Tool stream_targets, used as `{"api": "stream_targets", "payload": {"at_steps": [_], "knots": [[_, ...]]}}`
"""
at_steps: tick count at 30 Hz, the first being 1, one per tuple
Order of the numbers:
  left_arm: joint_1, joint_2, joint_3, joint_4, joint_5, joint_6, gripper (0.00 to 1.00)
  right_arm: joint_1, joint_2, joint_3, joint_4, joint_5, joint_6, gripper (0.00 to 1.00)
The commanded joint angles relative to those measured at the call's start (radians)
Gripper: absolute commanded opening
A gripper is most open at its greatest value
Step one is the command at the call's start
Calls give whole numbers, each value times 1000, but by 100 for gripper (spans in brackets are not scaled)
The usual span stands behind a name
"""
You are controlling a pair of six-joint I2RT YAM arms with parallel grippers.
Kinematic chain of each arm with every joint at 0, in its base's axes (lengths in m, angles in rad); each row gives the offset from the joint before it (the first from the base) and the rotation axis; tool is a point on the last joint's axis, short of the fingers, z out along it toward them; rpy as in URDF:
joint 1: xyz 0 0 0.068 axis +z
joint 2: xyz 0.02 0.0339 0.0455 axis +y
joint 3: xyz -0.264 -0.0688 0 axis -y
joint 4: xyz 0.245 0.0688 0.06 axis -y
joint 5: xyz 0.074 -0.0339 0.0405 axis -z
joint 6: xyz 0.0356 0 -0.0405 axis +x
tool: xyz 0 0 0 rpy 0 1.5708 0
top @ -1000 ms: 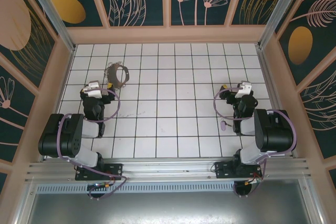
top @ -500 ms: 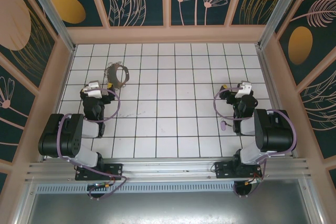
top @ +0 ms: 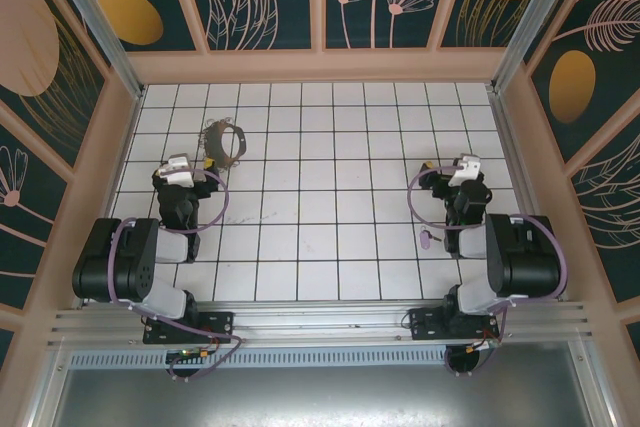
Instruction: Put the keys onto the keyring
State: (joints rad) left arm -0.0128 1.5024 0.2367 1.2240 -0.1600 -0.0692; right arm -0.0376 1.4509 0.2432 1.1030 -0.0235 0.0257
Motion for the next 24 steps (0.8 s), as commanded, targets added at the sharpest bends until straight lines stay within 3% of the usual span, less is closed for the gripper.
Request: {"api": "stream_targets", "payload": {"at_steps": [1, 10, 13, 16, 20, 24], "knots": [[3, -50, 42, -81, -15, -20, 99, -5, -83, 50, -102, 49, 21, 99], [4, -140, 160, -361, 0, -34, 99, -11, -199, 199, -431, 98, 164, 99], [4, -154, 226, -470, 27, -66, 99, -18, -195, 292, -580, 49, 227, 99], [4, -148, 323, -608, 54, -117, 98, -39, -175, 345, -629, -115, 273, 99], [2, -78, 521, -868, 132, -179, 99, -34, -121, 418, -703, -137, 343, 99], [2, -9, 655, -988, 214, -226, 99, -14, -107, 414, -706, -154, 391, 99]]}}
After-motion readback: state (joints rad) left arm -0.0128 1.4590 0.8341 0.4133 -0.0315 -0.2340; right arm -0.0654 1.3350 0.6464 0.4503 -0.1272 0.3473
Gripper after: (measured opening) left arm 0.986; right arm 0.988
